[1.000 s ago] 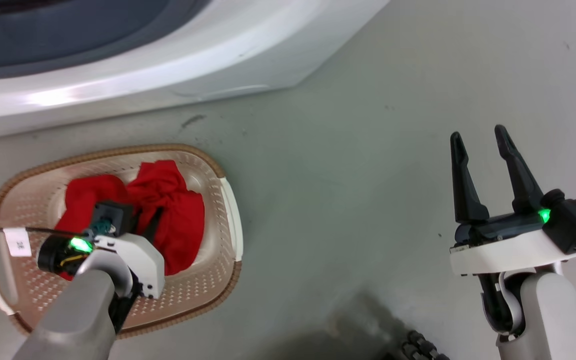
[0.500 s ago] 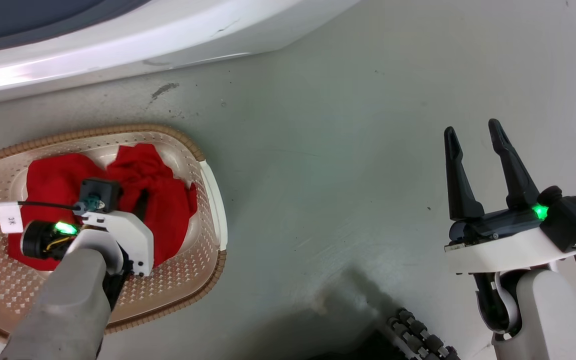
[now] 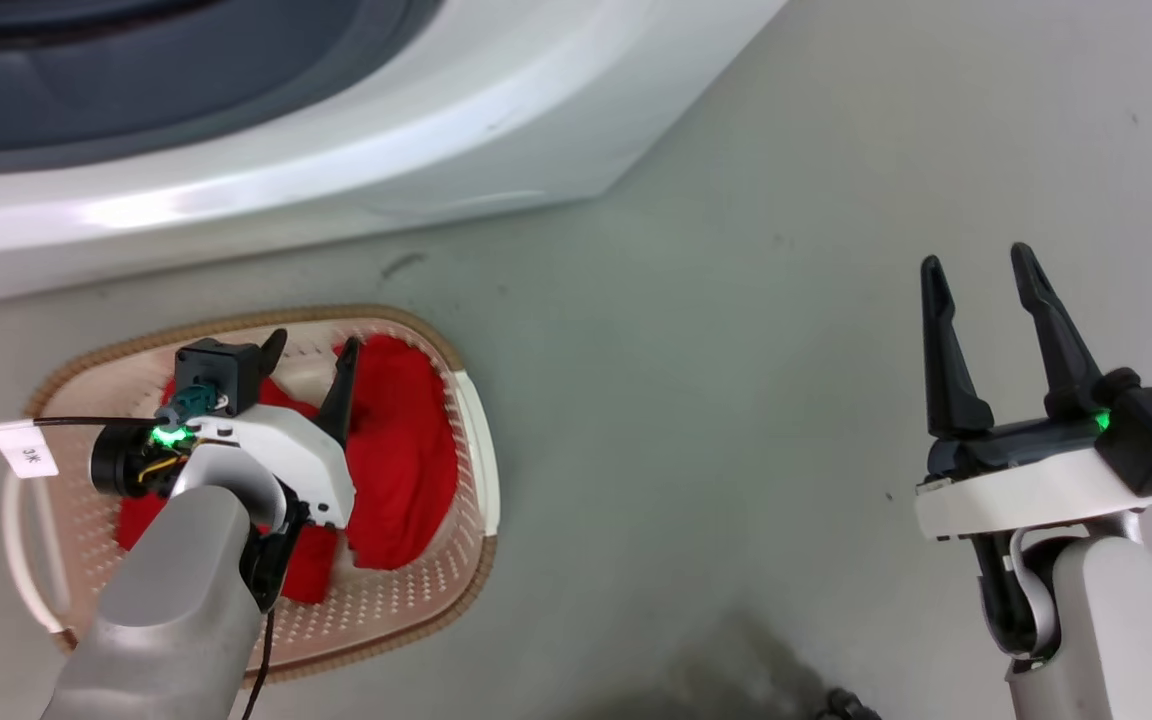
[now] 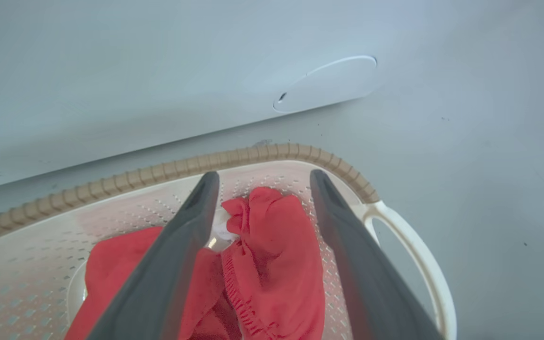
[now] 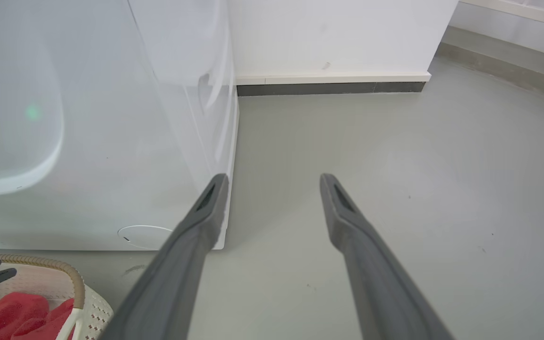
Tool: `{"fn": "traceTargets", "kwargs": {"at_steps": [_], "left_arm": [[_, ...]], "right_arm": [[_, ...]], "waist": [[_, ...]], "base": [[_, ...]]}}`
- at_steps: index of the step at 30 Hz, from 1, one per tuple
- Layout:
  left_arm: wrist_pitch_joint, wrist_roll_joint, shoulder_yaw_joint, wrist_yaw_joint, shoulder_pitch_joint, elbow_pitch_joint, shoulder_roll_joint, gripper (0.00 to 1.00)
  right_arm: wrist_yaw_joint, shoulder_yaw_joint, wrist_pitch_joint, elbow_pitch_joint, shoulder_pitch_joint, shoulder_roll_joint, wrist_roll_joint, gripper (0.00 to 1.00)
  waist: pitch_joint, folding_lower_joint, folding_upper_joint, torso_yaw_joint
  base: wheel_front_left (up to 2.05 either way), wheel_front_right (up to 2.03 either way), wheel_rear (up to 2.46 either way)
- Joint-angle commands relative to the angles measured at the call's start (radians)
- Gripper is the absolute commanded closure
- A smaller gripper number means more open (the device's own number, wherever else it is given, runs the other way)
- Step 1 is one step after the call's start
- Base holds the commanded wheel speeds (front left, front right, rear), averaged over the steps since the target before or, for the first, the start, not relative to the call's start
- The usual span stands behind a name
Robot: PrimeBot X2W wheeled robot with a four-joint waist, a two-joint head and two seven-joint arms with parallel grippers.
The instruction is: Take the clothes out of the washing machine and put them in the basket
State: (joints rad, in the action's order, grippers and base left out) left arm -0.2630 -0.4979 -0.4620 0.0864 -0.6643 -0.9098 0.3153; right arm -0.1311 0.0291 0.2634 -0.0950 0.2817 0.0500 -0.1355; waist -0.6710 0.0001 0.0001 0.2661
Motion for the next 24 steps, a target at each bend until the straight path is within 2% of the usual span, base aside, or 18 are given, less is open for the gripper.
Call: {"fn": "traceTargets", "kwargs": {"at_steps": [1, 7, 15, 18, 24], "left_arm": [[-0.002, 0.015, 0.032, -0.006, 0.027, 0.045, 0.002, 0.00], [-0.003, 0.088, 0.165, -0.023, 0.112, 0.245, 0.003, 0.00], [-0.002, 0.164, 0.363, 0.002, 0.270, 0.506, -0.052, 0.00], [-0.003, 0.217, 0.401, 0.007, 0.327, 0.583, -0.070, 0.00], [-0.003, 0.338, 0.443, -0.019, 0.451, 0.729, -0.103, 0.00]], "right_arm": [[0.001, -0.014, 0.002, -0.008, -0.015, 0.001, 0.015, 0.00], [0.001, -0.058, 0.002, -0.027, -0.041, 0.001, 0.048, 0.00], [0.001, -0.099, 0.002, -0.049, -0.090, 0.001, 0.085, 0.00], [0.001, -0.114, 0.002, -0.056, -0.103, 0.001, 0.093, 0.00], [0.001, -0.125, 0.002, -0.066, -0.144, 0.001, 0.098, 0.00]], "waist": [[0.090, -0.0001, -0.0001, -0.045], [0.228, -0.0001, -0.0001, -0.102], [0.385, -0.0001, -0.0001, -0.178], [0.428, -0.0001, -0.0001, -0.203], [0.505, -0.0001, -0.0001, -0.235]], "base": [[0.00, 0.00, 0.00], [0.00, 0.00, 0.00], [0.00, 0.00, 0.00], [0.00, 0.00, 0.00], [0.00, 0.00, 0.00]]}}
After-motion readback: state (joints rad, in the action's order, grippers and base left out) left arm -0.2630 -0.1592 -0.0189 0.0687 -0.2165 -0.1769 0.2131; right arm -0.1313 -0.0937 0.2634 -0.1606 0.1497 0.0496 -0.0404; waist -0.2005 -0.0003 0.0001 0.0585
